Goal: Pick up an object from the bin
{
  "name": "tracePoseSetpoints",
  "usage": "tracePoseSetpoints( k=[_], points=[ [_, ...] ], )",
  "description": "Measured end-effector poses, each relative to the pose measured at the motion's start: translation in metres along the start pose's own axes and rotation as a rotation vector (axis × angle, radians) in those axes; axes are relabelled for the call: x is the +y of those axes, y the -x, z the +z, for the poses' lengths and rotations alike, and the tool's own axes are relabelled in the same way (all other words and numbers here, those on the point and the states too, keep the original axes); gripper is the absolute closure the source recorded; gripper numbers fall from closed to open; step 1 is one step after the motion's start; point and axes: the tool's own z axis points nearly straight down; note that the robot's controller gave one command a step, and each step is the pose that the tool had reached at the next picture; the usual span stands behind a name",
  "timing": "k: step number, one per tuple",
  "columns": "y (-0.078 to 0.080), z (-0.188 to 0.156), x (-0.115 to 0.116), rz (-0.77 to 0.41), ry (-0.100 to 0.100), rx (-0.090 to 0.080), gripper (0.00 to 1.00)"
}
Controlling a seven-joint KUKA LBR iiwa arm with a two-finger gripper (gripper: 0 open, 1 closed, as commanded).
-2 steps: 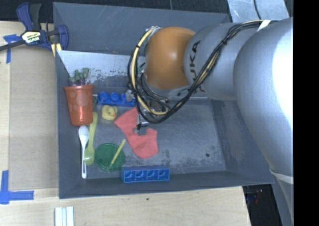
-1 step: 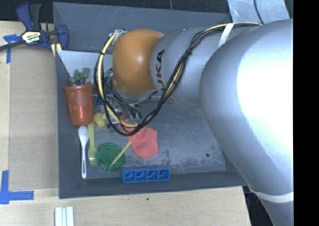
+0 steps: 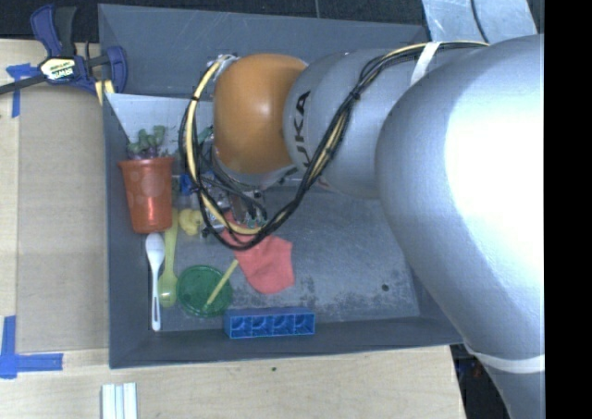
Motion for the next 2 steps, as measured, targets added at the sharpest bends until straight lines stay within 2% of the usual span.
tracePoseSetpoints(
  k=[1,2],
  points=[
    [-0.01,-0.06,0.007,-0.018,-0.001,0.004,1.0],
    [-0.002,-0.143,-0.014,-0.05,-0.001,0.005,1.0]
  ],
)
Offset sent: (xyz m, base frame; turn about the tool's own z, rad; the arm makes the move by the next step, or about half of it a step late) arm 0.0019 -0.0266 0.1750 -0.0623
